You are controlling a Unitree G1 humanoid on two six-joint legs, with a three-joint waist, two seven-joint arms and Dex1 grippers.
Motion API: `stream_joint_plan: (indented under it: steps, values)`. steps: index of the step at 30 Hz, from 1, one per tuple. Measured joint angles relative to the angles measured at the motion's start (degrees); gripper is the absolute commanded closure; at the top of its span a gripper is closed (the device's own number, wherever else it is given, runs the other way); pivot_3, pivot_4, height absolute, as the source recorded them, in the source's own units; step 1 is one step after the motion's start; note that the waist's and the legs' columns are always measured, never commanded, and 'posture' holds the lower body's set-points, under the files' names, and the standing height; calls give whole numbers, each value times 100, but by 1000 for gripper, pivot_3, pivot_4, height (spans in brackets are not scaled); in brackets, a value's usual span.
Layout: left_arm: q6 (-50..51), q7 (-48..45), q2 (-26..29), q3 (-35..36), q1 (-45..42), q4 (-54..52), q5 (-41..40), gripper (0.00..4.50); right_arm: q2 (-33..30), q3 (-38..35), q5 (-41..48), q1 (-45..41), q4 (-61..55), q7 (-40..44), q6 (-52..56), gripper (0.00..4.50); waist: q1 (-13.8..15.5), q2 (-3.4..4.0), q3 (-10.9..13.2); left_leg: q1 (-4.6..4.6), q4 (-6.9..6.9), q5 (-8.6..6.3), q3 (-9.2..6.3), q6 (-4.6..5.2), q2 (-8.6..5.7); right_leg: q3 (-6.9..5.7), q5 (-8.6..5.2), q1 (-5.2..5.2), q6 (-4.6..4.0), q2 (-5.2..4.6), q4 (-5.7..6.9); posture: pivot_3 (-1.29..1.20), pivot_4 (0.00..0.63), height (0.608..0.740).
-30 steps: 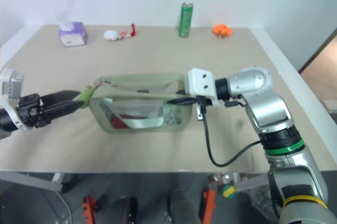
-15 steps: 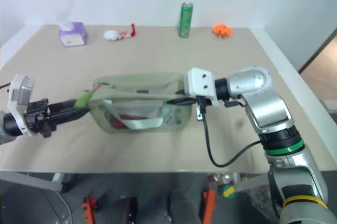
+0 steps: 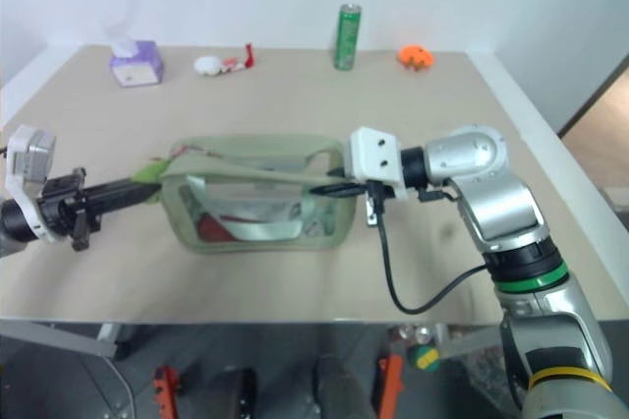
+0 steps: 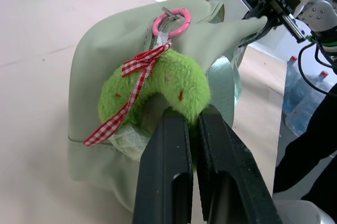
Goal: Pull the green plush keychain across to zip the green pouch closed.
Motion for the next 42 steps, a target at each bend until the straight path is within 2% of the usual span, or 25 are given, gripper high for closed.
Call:
stream_joint_plan:
  steps: [6,16,17,18,21,32,35,38,42]
  values:
    - [110,3,144,68,-221,-5,-114,4484,2,-14,5,-1,1,-11,-19,4500,-3,1,1,0,-2,0,0,0,-1,0,4,-1,9,0,0,0,150,740]
    - [-108,180,-4,-92,-67,-42,240,4484,3,-14,-7,-1,1,-12,-13,4500,-1,1,1,0,-2,0,0,0,-1,0,3,0,8,-2,0,0,150,740]
    - [-68,221,-13,-93,-71,-40,225,3793,3,-14,-8,-1,1,-12,-13,4500,-1,1,1,0,-2,0,0,0,-1,0,4,0,8,-2,0,0,150,740]
    - [-29,257,-15,-93,-74,-13,228,3570,-1,-14,-14,-1,2,-9,-13,4500,-1,1,1,0,-2,0,0,0,-2,0,4,0,8,-1,0,0,150,740]
    - [-43,306,-15,-93,-74,16,297,2529,-4,-14,-21,-1,7,-4,-12,4500,-1,1,1,-1,-2,0,0,0,-2,0,4,0,9,-1,0,0,150,740]
    - [-57,252,-14,-82,2,16,339,2529,-3,-14,-43,-1,28,7,-14,4500,-1,1,1,0,-2,0,0,0,-2,0,3,0,8,-2,0,0,150,740]
    - [-28,176,-12,-36,10,17,276,3318,-2,-14,-51,-1,46,11,-16,4500,-1,1,1,-1,-2,0,0,0,-2,0,3,0,8,-2,0,0,150,740]
    - [2,118,-11,14,11,41,199,4374,0,-14,-54,-1,52,17,-18,4500,-1,1,1,0,-2,0,0,0,-1,0,3,0,8,-2,0,0,150,740]
    - [91,106,-1,99,10,81,72,4474,2,-13,-62,-2,56,23,-24,4500,-1,1,1,-1,-2,0,0,0,-1,0,3,0,8,-2,0,0,150,740]
